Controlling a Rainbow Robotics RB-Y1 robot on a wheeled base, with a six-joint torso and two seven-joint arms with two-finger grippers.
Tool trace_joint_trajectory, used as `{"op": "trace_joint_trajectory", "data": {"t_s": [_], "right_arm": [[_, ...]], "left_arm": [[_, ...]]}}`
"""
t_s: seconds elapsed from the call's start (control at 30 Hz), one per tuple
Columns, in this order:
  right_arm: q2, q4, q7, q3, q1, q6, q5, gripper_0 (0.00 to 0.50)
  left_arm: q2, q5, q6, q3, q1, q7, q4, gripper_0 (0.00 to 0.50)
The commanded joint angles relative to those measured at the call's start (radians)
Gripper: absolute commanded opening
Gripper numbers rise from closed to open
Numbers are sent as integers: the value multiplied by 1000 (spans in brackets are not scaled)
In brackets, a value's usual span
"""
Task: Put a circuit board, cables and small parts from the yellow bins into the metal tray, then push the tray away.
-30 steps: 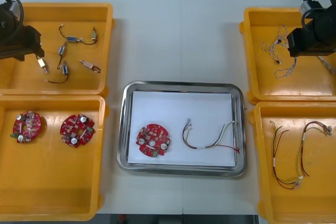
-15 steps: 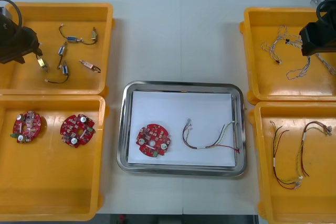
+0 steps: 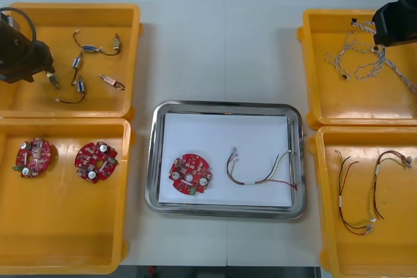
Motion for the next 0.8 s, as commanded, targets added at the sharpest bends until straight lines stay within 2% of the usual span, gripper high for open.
{"op": "trace_joint_trajectory", "data": {"t_s": [0.03,0.23,0.63,0.67,0.7,0.73,0.8], "right_arm": [[-36,-97,41,44,43,4,-62,0],[-39,-135,61,90,66,4,-164,0],[-63,-312,87,254,112,4,-182,0],[-63,-321,89,268,114,4,-185,0],[-63,-327,91,281,114,4,-188,0],[-63,-327,92,285,114,4,-190,0],[-63,-332,95,301,114,4,-199,0]], "left_arm": [[-15,1,-38,-39,-53,80,17,500],[-27,4,-83,-68,-53,89,47,500],[-42,-11,-92,-71,-51,87,58,498],[-42,-11,-94,-71,-50,86,58,319],[-44,-11,-94,-71,-50,81,58,80],[-44,-11,-94,-71,-48,81,58,1],[-44,-11,-92,-71,-47,78,58,0]]}}
